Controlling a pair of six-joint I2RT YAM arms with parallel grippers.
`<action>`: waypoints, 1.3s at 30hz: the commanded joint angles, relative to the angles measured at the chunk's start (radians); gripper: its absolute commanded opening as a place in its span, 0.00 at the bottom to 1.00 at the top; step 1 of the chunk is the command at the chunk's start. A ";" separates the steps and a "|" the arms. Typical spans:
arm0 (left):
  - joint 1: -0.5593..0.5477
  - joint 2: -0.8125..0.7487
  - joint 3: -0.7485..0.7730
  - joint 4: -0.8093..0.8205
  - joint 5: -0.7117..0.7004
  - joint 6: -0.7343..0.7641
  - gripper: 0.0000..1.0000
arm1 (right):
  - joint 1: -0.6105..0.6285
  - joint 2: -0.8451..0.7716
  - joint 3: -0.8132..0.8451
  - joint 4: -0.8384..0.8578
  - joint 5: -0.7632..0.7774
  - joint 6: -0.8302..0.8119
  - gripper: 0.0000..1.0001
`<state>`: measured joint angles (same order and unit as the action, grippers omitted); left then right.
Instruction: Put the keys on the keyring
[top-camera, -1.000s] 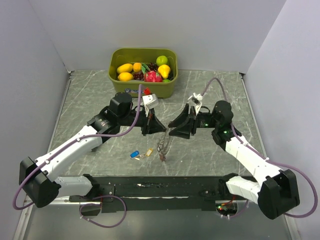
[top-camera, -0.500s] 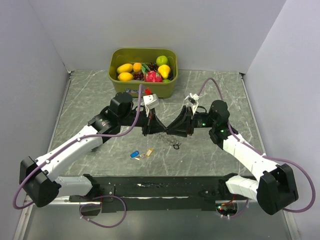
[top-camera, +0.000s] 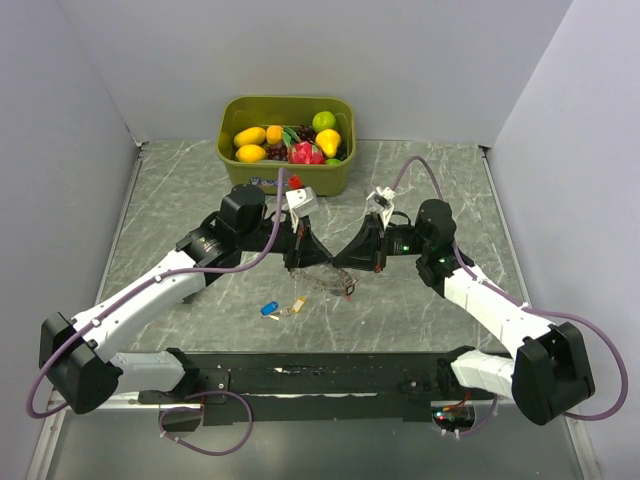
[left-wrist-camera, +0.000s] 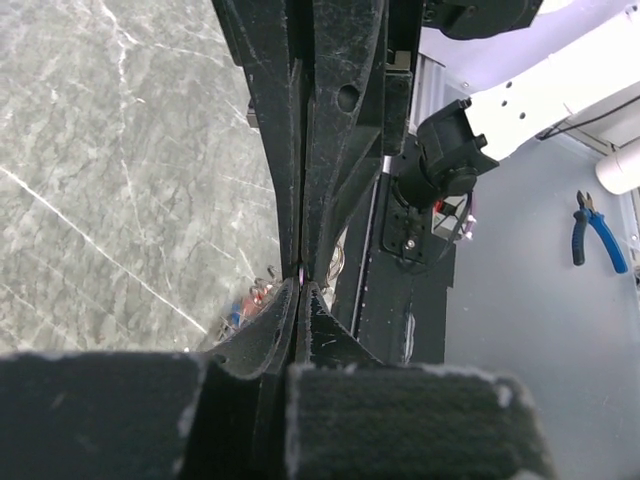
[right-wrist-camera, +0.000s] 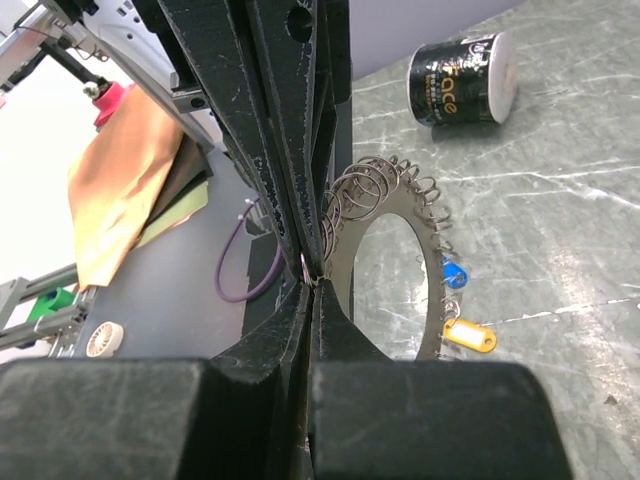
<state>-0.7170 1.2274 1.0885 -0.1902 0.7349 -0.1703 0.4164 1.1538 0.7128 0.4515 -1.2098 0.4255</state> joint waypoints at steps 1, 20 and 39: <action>-0.013 -0.054 0.017 0.116 -0.053 -0.032 0.19 | 0.007 -0.035 0.031 0.029 0.047 -0.004 0.00; 0.010 -0.204 -0.160 0.411 -0.048 -0.231 0.66 | 0.007 -0.233 -0.168 0.317 0.364 0.180 0.00; 0.036 -0.080 -0.297 0.885 0.130 -0.491 0.70 | 0.007 -0.293 -0.199 0.418 0.386 0.277 0.00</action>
<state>-0.6857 1.1248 0.7910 0.5545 0.8192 -0.6071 0.4168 0.8791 0.5144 0.7563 -0.8307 0.6807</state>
